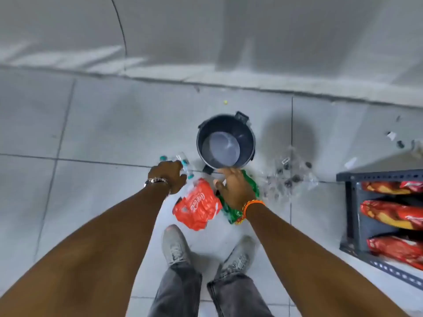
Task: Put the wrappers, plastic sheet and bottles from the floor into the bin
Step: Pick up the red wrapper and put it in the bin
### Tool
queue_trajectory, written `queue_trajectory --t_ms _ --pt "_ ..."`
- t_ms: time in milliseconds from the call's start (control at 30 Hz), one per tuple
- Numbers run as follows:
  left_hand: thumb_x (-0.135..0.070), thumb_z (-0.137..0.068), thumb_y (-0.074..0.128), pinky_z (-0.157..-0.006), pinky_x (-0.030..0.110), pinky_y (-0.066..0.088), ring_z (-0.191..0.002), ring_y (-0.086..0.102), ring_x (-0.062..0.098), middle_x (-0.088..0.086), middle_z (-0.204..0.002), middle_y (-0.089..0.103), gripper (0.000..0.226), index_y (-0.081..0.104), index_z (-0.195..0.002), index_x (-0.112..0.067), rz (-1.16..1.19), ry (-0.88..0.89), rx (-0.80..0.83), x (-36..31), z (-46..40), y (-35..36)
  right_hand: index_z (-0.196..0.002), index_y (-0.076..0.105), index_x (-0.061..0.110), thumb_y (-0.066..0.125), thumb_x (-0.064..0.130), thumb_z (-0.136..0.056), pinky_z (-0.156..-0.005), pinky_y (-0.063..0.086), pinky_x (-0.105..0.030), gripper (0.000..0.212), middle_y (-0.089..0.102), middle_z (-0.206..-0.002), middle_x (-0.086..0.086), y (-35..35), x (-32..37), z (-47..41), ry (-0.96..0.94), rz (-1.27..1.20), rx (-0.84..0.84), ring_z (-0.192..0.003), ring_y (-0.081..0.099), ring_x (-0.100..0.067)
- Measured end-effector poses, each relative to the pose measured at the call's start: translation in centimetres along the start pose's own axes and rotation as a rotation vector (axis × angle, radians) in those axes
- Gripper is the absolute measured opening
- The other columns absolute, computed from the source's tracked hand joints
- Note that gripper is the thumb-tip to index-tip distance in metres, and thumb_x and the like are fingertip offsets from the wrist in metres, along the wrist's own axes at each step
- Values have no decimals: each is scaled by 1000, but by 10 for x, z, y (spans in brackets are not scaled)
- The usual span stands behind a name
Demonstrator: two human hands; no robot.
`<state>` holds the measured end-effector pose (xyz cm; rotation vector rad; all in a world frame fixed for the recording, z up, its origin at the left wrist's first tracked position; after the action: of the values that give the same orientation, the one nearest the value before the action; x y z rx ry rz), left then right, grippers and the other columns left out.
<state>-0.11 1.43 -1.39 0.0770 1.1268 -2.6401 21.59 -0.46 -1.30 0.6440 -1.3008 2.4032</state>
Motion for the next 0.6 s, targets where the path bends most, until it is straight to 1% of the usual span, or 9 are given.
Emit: queue_trajectory --t_ms 67,133,167,233,300,400,467,533,600 --pt "-45 -93 55 -105 42 46 -129 55 34 13 -142 58 53 52 -140 -21 59 -55 138 15 -28 59 -127 59 9 68 19 -84 -100 45 -43 45 63 -123 -18 58 -35 -16 28 -39 105 -117 55 -36" --pt "-48 -92 57 -106 42 46 -130 54 34 14 -143 55 58 49 -142 -19 179 -178 259 33 -48 122 -129 55 11 69 30 -75 -101 48 -42 59 62 -127 -13 122 -80 -35 126 -5 278 -121 56 -34" --pt "-48 -90 59 -103 41 49 -126 56 35 15 -141 57 59 50 -140 -17 260 -245 262 40 -58 149 -129 54 12 71 34 -70 -101 49 -41 65 61 -128 -11 147 -97 -45 156 -8 308 -122 56 -33" --pt "-47 -90 60 -98 39 50 -124 56 38 19 -139 56 61 49 -139 -12 460 -413 211 49 -79 193 -126 53 11 78 33 -64 -98 51 -41 70 60 -125 -12 182 -122 -70 195 -15 336 -119 57 -33" --pt "-46 -90 62 -92 40 46 -130 50 41 23 -146 46 72 38 -146 -9 638 -608 192 58 -94 233 -133 47 10 84 26 -59 -97 50 -41 84 57 -128 -14 201 -129 -91 185 18 332 -120 56 -34" --pt "-36 -82 73 -98 47 46 -130 47 45 26 -146 41 85 28 -148 -8 853 -839 205 66 -105 287 -154 16 7 88 25 -60 -110 42 -47 120 39 -148 -20 230 -137 -121 170 41 374 -135 41 -41" --pt "-30 -82 73 -101 50 47 -125 52 46 26 -141 49 82 28 -146 -6 954 -896 170 67 -111 313 -155 1 1 91 26 -63 -113 39 -49 132 34 -151 -25 248 -140 -131 196 111 399 -138 35 -45" --pt "-27 -84 69 -101 50 48 -118 58 47 27 -133 57 74 30 -142 -4 1079 -930 100 65 -115 328 -155 -1 1 90 32 -62 -109 44 -50 134 42 -147 -26 257 -137 -132 238 137 367 -136 38 -46" --pt "-35 -76 69 -101 50 49 -112 62 47 25 -126 65 71 46 -135 -2 1133 -969 59 62 -115 335 -152 13 6 87 37 -58 -103 49 -49 124 53 -139 -21 265 -137 -130 257 142 340 -130 46 -44"
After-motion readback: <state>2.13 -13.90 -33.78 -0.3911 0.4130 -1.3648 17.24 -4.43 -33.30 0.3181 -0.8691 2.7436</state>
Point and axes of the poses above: each hand's wrist, its own z-axis away from the middle knuckle, its own y-axis out of the palm, x = y × z, the point moved 2 cm from there along -z, towards the middle knuckle
